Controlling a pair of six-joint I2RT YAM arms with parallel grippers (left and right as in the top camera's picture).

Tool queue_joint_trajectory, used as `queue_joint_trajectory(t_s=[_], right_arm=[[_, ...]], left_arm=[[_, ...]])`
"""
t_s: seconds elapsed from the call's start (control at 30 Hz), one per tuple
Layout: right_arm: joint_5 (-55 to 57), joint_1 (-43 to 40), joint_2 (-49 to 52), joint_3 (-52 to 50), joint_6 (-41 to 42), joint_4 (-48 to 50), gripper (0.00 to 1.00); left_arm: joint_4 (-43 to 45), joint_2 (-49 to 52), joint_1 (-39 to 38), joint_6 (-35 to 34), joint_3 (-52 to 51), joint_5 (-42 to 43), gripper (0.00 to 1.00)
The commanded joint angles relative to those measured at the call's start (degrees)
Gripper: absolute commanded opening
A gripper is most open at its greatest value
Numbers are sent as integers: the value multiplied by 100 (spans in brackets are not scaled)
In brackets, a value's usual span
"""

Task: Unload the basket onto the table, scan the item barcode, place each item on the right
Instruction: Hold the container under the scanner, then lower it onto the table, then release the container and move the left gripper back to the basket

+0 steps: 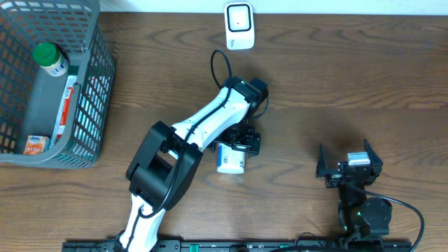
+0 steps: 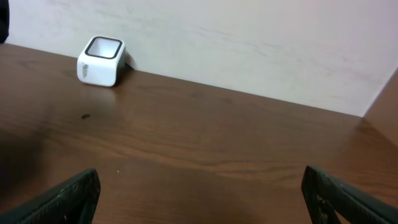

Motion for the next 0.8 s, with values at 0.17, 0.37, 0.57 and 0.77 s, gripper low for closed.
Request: queue_joint_trajectory(t_s=[0.17,0.37,0.57,0.77], right_arm=[[55,-33,-13,-7,-57,-22,99],[55,-33,-13,-4,-57,-22,99],[55,-33,-13,-7,-57,-22,99],[55,-33,-13,-4,-57,-22,99]], left_arm=[[-138,-35,4,-28,293,-269,99],[-170,-35,4,-26,293,-367,99],[-166,-37,4,-28,302,-374,100],[-166,-214,4,-26,356,-374,99]])
